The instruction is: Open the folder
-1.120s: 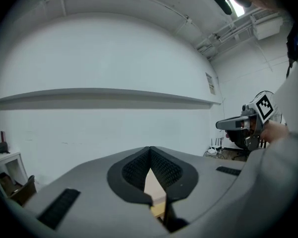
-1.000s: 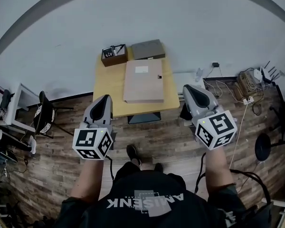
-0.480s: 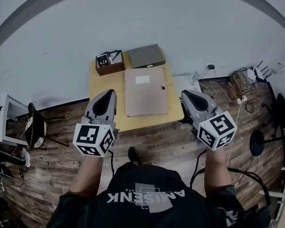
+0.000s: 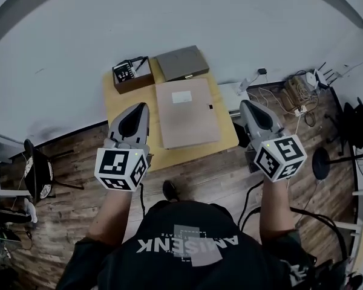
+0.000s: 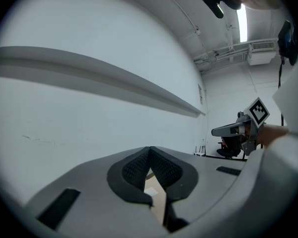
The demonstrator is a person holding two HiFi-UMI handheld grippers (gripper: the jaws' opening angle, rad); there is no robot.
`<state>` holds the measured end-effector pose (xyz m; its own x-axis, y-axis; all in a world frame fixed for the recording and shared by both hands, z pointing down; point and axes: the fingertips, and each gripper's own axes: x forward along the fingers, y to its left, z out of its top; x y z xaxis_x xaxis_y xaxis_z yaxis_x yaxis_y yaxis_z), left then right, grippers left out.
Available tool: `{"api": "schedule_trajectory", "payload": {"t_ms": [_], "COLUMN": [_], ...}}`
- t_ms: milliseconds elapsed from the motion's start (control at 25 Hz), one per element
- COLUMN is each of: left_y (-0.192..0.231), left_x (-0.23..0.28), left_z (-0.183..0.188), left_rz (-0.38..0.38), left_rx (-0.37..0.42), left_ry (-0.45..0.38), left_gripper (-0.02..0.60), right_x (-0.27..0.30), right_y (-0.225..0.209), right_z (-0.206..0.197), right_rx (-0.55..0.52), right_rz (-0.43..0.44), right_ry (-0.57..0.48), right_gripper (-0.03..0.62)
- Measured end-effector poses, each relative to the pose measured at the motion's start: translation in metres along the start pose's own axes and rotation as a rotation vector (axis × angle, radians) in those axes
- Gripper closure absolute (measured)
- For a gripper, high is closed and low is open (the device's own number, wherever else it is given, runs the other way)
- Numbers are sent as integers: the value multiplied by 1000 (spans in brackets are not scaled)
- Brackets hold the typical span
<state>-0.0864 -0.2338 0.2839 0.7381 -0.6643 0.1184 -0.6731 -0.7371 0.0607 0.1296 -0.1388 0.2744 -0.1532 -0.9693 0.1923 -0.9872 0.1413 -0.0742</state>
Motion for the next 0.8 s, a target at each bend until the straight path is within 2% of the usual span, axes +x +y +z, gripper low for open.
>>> {"api": "schedule_trajectory", "payload": {"t_ms": [200, 280, 320, 400, 440, 560, 680, 800], "left_y": [14, 19, 21, 23, 24, 25, 23, 15], "left_x": [15, 20, 20, 21, 22, 26, 30, 34], "left_z": [-7, -7, -8, -12, -14, -15, -13, -9], "left_rz": [-56, -62, -63, -67, -68, -59, -45, -32], "left_rx": [0, -1, -5, -7, -3, 13, 33, 36], "left_ry": [17, 10, 9, 16, 19, 21, 17, 16], "left_gripper": [581, 581, 569, 500, 494, 460, 433, 373], "right_x": [14, 17, 17, 19, 21, 30, 36, 45], "right_y": [-5, -7, -7, -6, -7, -13, -21, -32], "right_z": [-3, -3, -2, -3, -2, 3, 7, 3], "right_rx": [-7, -9, -8, -12, -17, -17, 8, 11], "right_rz": [-75, -92, -95, -89, -83, -59, -15, 32], "right_ry": [18, 21, 21, 19, 18, -8, -45, -24], "right_gripper": [591, 569, 569, 565, 558, 509, 405, 347]}}
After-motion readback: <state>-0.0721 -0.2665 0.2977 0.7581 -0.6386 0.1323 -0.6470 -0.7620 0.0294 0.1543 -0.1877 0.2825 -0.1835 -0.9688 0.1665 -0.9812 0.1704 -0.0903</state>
